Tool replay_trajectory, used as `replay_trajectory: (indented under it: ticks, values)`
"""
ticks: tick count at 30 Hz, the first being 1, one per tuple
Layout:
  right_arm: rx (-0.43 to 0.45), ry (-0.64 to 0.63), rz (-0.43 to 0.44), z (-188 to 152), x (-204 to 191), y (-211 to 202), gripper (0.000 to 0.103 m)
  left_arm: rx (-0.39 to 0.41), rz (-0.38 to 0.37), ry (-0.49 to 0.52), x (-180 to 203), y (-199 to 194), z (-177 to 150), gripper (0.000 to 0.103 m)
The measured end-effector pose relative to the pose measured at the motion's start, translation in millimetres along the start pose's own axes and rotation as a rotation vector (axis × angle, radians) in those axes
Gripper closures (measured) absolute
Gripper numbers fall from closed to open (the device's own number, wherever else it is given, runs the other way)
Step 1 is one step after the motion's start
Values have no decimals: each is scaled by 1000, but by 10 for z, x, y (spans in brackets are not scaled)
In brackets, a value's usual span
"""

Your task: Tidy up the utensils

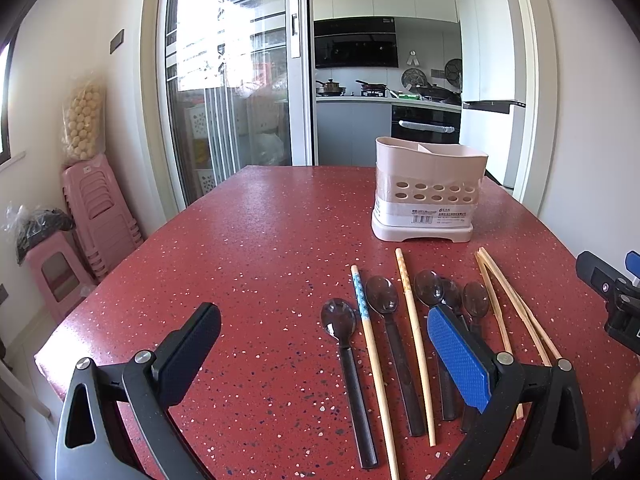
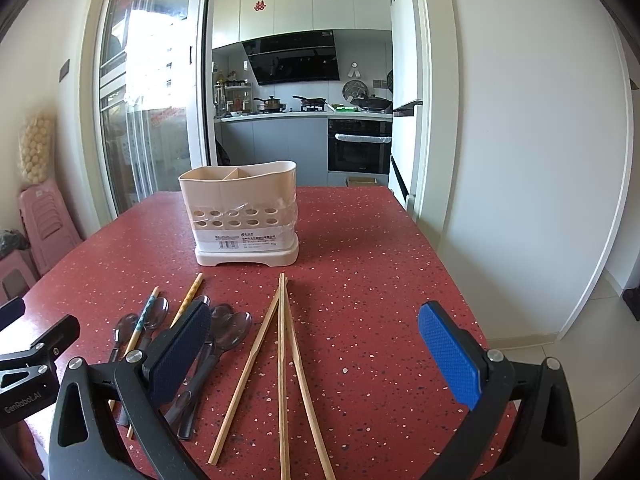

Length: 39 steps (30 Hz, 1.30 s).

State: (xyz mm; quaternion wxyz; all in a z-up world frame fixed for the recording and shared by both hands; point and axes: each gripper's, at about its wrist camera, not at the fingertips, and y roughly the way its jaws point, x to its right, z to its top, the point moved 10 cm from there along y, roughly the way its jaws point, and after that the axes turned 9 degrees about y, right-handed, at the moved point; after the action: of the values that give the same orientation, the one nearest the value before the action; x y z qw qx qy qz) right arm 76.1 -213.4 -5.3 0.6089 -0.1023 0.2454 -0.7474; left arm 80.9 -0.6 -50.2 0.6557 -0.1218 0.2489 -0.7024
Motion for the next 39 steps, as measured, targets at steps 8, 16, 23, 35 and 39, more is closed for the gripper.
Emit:
replay_trajectory:
  ticks: [8,16,23,35,39]
  values:
    - [0,-2,2,-8,-11,0,0,0,1,-1,4,5,0,0]
    - [-1,-2,-1,-10,-12,-7,0,0,1,0,3,2,-2,0]
    - [-3,-2,1,-15,-21,-11,0,0,0,0,3,4,-2,0]
    - [-4,-2,0,-16,-21,-10,0,0,-1,-1,2,4,-3,0]
    - [-3,-4,0,-15,-24,-11,0,1,0,-1,4,3,-3,0]
